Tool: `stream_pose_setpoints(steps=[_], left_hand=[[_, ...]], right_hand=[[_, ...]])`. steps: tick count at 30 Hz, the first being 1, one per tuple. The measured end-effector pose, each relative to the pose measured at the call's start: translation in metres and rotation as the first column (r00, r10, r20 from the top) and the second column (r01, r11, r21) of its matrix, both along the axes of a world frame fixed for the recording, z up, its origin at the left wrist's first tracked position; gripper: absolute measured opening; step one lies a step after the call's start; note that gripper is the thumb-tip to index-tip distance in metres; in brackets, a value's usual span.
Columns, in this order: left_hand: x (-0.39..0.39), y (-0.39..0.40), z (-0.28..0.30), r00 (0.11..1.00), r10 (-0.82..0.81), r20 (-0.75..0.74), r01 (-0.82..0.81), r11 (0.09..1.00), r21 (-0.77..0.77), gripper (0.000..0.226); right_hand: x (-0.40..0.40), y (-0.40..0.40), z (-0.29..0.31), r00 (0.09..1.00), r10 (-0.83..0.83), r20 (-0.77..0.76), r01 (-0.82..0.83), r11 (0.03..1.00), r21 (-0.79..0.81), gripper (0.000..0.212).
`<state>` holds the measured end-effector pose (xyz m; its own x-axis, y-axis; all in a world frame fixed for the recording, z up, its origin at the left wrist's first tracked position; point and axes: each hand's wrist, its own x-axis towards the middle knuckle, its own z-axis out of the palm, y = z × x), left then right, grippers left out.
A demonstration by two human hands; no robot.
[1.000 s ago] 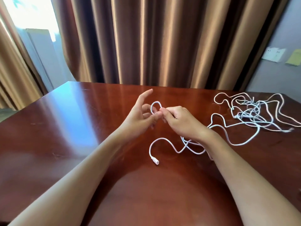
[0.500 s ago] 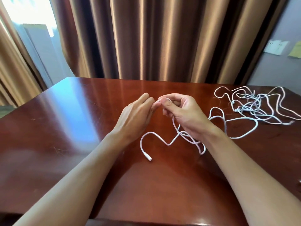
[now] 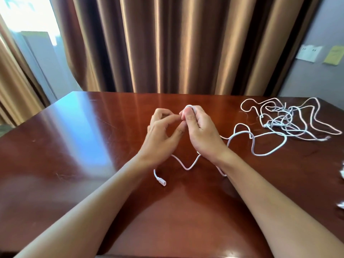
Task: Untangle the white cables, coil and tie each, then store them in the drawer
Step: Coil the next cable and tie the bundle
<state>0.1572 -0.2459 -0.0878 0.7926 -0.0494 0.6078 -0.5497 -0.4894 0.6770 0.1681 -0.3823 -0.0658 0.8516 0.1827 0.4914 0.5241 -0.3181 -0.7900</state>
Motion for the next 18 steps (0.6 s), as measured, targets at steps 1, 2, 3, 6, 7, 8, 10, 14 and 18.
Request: stream_pose_setpoints(steps=[1, 2, 3, 6, 7, 8, 10, 14, 18], left_hand=[[-0.001, 0.002, 0.003, 0.994, -0.007, 0.114, 0.002, 0.999, 0.043, 0.02], [-0.004, 0.004, 0.006, 0.977, -0.049, 0.208, 0.03, 0.995, 0.095, 0.027], [-0.005, 0.006, 0.008, 0.96, -0.099, 0.263, 0.057, 0.985, 0.165, 0.036], [-0.003, 0.012, 0.006, 0.933, -0.222, 0.285, 0.093, 0.909, 0.405, 0.053], [-0.001, 0.013, 0.005, 0.927, -0.243, 0.287, 0.096, 0.89, 0.446, 0.051], [0.0, 0.014, 0.003, 0.922, -0.248, 0.296, 0.092, 0.886, 0.454, 0.047], [0.001, 0.015, 0.004, 0.914, -0.213, 0.345, 0.051, 0.906, 0.421, 0.043], [0.001, 0.018, 0.008, 0.915, -0.095, 0.393, -0.046, 0.941, 0.335, 0.028], [-0.001, 0.019, 0.01, 0.943, -0.078, 0.323, -0.005, 0.969, 0.249, 0.022]], right_hand=[[0.0, -0.003, 0.002, 1.0, 0.0, 0.0, 0.0, 1.0, -0.015, 0.031], [0.003, -0.005, 0.002, 1.0, 0.021, -0.015, -0.022, 0.999, -0.034, 0.031], [0.005, -0.007, 0.001, 0.998, 0.056, -0.043, -0.059, 0.996, -0.069, 0.033], [0.005, -0.01, -0.004, 0.98, 0.139, -0.141, -0.164, 0.969, -0.184, 0.037], [0.004, -0.011, -0.003, 0.975, 0.154, -0.162, -0.186, 0.962, -0.2, 0.036], [0.002, -0.014, -0.001, 0.969, 0.17, -0.177, -0.206, 0.957, -0.206, 0.037], [-0.002, -0.018, 0.004, 0.956, 0.223, -0.191, -0.254, 0.954, -0.157, 0.036], [-0.002, -0.024, 0.006, 0.9, 0.351, -0.259, -0.361, 0.932, 0.009, 0.031], [-0.002, -0.02, 0.004, 0.92, 0.31, -0.24, -0.333, 0.941, -0.059, 0.061]])
